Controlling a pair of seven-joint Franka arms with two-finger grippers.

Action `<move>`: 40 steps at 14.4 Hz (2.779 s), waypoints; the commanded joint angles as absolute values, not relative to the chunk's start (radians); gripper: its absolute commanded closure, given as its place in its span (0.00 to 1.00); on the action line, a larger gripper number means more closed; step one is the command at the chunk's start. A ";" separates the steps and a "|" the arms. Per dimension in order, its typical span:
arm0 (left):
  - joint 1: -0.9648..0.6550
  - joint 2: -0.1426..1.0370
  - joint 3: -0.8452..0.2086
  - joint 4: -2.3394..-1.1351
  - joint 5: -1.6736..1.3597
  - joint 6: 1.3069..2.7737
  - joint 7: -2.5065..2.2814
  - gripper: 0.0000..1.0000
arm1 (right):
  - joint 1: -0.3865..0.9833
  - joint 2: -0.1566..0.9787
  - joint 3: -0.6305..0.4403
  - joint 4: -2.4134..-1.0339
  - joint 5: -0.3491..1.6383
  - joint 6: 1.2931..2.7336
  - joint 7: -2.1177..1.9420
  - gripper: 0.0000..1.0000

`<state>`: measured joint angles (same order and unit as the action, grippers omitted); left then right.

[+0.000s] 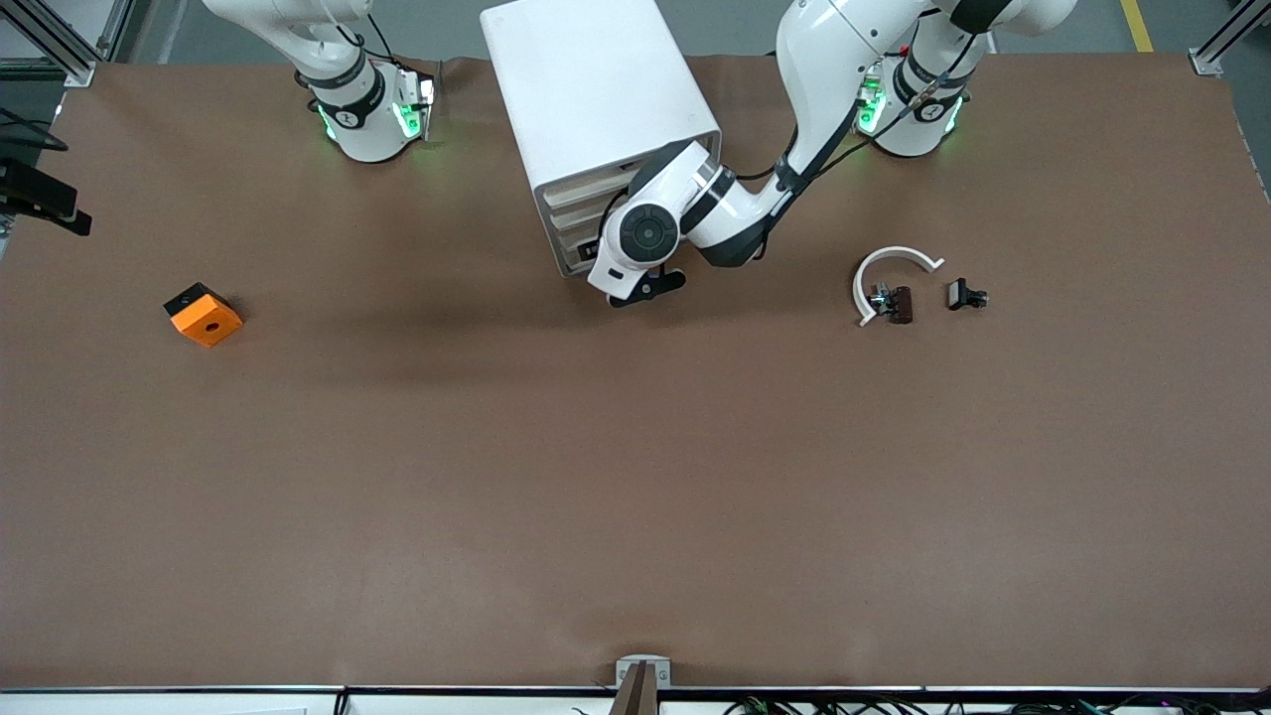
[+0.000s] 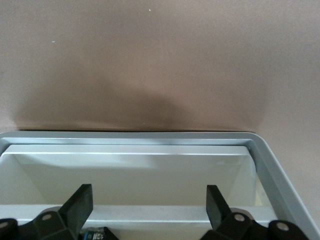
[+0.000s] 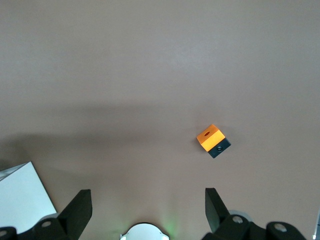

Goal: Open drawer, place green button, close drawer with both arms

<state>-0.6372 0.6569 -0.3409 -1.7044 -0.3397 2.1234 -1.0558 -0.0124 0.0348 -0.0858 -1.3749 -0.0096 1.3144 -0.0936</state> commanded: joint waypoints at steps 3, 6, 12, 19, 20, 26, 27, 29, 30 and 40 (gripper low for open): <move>-0.595 0.615 -0.341 -1.692 -0.339 2.100 -1.062 0.00 | -0.025 -0.044 -0.067 -1.465 0.012 1.345 -0.040 0.00; -0.551 0.595 -0.334 -1.672 -0.274 2.092 -1.063 0.00 | -0.012 -0.119 -0.067 -1.566 0.005 1.414 -0.041 0.00; -0.424 0.569 -0.321 -1.540 -0.113 1.919 -1.051 0.00 | -0.017 -0.120 -0.093 -1.565 -0.005 1.416 -0.118 0.00; -0.286 0.476 -0.319 -1.539 -0.023 1.911 -0.980 0.00 | -0.011 -0.127 -0.107 -1.565 0.014 1.408 -0.048 0.00; -0.272 0.465 -0.321 -1.539 -0.020 1.895 -0.973 0.00 | -0.011 -0.126 -0.107 -1.563 0.014 1.408 -0.046 0.00; -0.140 0.339 -0.314 -1.552 0.034 1.778 -0.669 0.00 | -0.011 -0.121 -0.107 -1.559 0.014 1.404 -0.049 0.00; -0.132 0.325 -0.313 -1.554 0.031 1.748 -0.626 0.00 | -0.012 -0.121 -0.107 -1.559 0.014 1.407 -0.051 0.00; -0.109 0.302 -0.307 -1.558 0.031 1.712 -0.568 0.00 | -0.014 -0.121 -0.107 -1.559 0.014 1.407 -0.052 0.00; -0.094 0.281 -0.307 -1.574 0.029 1.704 -0.527 0.00 | -0.014 -0.121 -0.107 -1.559 0.014 1.405 -0.052 0.00; -0.083 0.106 -0.097 -1.669 -0.031 1.617 -0.103 0.00 | -0.020 -0.123 -0.109 -1.560 0.012 1.405 -0.046 0.00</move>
<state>-0.0850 0.1713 -0.1338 -1.6205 -0.0071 1.6283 -0.1860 -0.0115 -0.1000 -0.1122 -1.5397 0.0000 1.4001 -0.0616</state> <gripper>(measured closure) 0.000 0.000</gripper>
